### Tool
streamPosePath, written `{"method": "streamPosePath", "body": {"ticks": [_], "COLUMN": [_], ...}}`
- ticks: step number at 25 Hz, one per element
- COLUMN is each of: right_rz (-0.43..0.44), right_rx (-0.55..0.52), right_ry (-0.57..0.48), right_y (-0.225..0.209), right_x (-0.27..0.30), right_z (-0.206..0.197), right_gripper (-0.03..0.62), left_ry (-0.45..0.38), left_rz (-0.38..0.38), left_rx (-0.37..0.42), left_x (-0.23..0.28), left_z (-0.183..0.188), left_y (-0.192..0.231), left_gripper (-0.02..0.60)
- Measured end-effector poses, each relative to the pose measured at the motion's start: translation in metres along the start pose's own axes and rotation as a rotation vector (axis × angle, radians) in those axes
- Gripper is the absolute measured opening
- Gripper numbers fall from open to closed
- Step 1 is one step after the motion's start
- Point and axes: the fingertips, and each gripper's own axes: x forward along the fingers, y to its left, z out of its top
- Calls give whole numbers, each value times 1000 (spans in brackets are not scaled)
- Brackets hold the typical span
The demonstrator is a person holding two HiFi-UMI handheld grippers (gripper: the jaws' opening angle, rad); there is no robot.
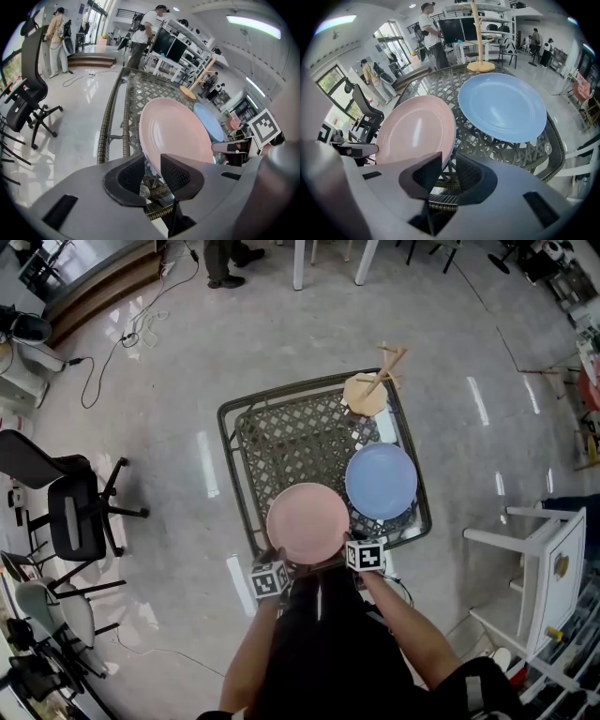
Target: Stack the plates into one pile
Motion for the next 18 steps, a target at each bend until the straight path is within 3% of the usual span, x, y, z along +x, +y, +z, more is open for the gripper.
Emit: {"method": "streamPosePath", "body": {"ticks": [4, 9, 15, 18], "right_rz": [-2, 35, 68, 103], "right_rx": [-2, -23, -59, -57], "right_ry": [-36, -170, -317, -408], "right_y": [1, 13, 32, 43], "right_x": [-8, -35, -80, -110], "right_z": [5, 32, 72, 90], "right_gripper": [78, 49, 11, 9], "left_ry": [-18, -68, -165, -221], "left_rz": [8, 11, -15, -43], "left_rx": [1, -5, 38, 76], "left_x": [-6, -24, -56, -75], "left_z": [4, 15, 44, 61], "left_y": [1, 5, -3, -18], "left_gripper": [103, 100, 18, 15]}}
